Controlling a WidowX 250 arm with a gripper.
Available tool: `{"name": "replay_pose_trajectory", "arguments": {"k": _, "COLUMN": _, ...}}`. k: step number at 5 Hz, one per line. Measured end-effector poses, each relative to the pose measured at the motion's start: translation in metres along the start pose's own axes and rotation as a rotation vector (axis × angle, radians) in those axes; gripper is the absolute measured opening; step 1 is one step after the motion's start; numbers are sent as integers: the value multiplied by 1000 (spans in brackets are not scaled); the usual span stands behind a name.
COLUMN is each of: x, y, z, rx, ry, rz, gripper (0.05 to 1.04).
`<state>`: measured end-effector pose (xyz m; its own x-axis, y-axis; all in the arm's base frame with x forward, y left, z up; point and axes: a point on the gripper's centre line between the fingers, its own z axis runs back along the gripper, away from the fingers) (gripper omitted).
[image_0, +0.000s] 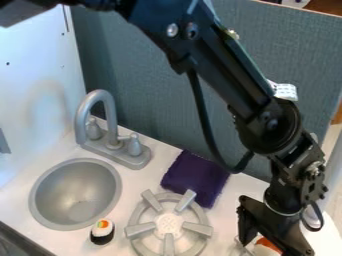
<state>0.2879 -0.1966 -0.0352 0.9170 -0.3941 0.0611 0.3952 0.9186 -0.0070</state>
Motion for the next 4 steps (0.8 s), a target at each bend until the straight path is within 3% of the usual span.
{"name": "replay_pose_trajectory", "arguments": {"k": 1, "x": -9, "y": 2, "z": -14, "rx": 9, "ry": 42, "rz": 9, "gripper": 1009}}
{"name": "replay_pose_trajectory", "arguments": {"k": 2, "x": -14, "y": 5, "z": -20, "rx": 46, "ry": 11, "rz": 125, "gripper": 1009}}
{"name": "replay_pose_trajectory", "arguments": {"k": 4, "x": -9, "y": -6, "z": -25, "rx": 12, "ry": -9, "rz": 193, "gripper": 1008}}
